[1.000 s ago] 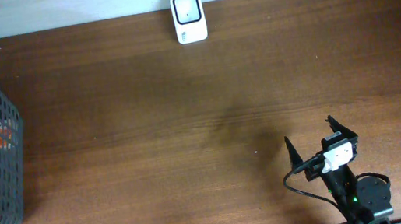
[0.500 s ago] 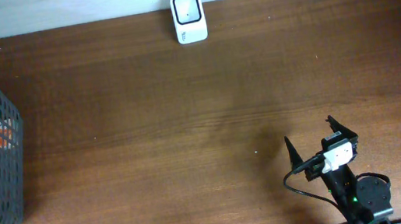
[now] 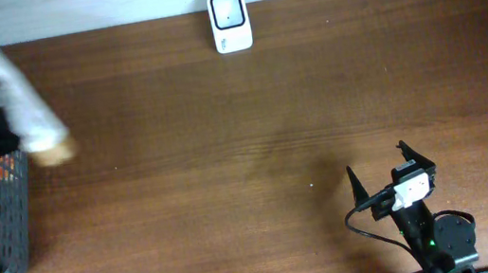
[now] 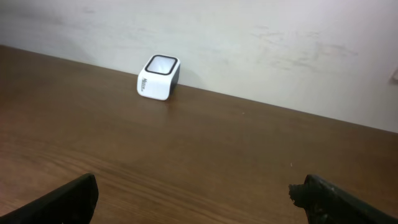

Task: Scan the item barcode
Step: 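Grasp the white Pantene tube and lift it from the basket, then place the Pantene tube upright-lying on the table near the scanner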

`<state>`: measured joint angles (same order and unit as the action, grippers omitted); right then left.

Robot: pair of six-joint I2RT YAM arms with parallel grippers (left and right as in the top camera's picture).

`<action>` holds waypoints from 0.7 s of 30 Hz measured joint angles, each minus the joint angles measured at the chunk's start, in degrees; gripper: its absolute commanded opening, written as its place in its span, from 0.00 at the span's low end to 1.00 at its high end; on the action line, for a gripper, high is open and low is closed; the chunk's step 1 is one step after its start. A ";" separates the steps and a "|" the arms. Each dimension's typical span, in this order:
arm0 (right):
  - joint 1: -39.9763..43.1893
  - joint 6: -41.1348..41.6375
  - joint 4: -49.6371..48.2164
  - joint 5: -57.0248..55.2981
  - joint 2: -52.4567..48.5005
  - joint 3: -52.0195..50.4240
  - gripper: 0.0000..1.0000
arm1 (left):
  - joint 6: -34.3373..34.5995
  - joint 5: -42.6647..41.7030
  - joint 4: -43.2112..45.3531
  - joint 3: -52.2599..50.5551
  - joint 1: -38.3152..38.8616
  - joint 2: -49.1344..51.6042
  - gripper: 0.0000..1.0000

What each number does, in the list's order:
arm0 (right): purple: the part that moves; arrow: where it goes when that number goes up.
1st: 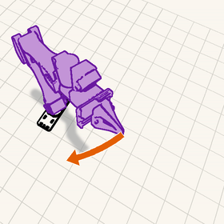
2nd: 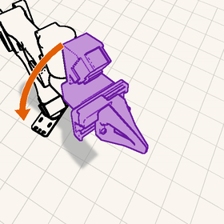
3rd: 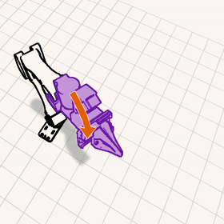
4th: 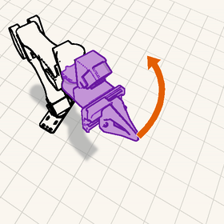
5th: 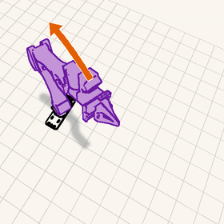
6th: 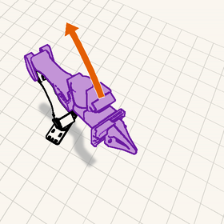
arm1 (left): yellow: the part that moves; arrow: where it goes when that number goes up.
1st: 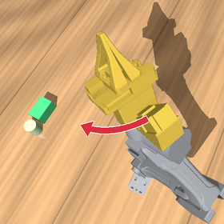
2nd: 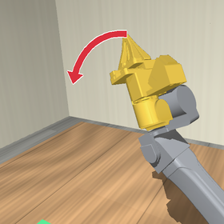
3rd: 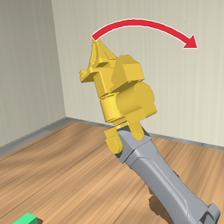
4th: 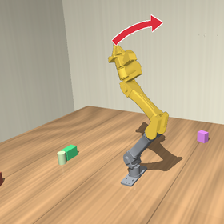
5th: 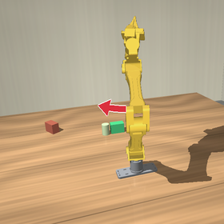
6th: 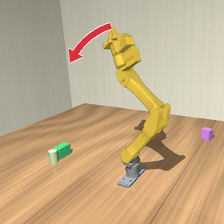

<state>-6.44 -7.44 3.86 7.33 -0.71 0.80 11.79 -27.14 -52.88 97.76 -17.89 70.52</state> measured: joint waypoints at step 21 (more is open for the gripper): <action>0.00 0.02 0.00 -0.24 -0.02 0.00 0.98 | 18.34 4.70 41.22 -32.37 39.67 29.57 0.00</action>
<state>-6.44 -7.42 3.86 7.09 -0.73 0.80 30.13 -22.44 -11.66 65.39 21.78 100.09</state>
